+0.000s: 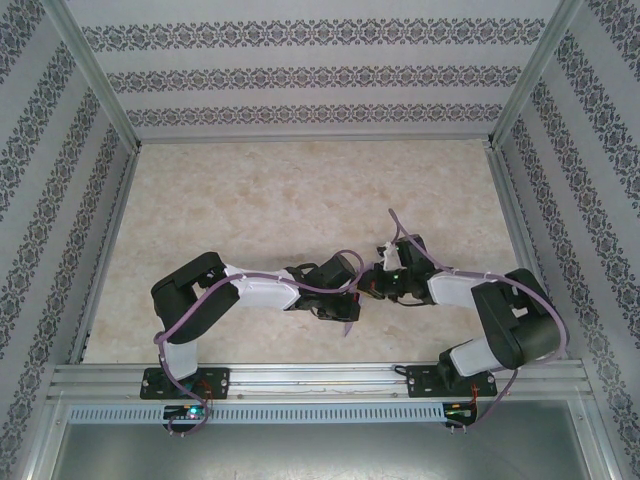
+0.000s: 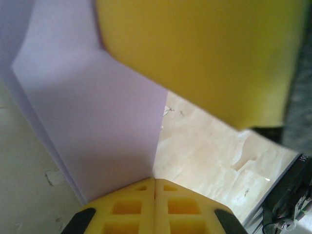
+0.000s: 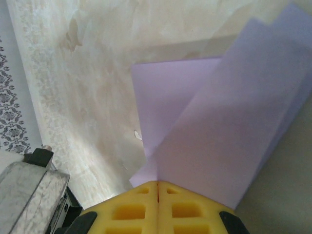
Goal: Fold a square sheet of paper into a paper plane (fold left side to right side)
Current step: Perform the fifth fold on the wing at the bottom-center of the table.
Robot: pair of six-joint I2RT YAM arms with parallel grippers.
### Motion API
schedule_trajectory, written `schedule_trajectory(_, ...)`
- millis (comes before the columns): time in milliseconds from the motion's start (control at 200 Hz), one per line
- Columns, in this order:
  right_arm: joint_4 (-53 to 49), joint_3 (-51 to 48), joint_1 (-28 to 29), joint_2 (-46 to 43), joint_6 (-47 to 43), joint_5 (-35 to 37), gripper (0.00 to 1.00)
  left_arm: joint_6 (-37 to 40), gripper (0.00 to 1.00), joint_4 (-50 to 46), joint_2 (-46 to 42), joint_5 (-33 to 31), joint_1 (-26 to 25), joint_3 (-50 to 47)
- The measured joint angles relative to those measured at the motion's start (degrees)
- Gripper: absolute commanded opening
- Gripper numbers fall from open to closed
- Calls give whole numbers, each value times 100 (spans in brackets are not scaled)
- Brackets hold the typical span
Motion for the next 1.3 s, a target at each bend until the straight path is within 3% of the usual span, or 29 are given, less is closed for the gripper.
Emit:
schedule_trajectory(595,-227,192,90,413,-136,210,0,-2,6,-61,-85,-9,-2,0)
schedule_trajectory(799,-328,240,90,422,-221,247,0,-101,7,-170,-507,190,85,0)
schedule_trajectory(1009,-391,273,127,428,-223,278,0,-621,7,527,-901,688,155,-278)
schedule_trajectory(1299,-444,304,153,435,-256,308,0,-1224,6,1224,-450,1176,153,-739)
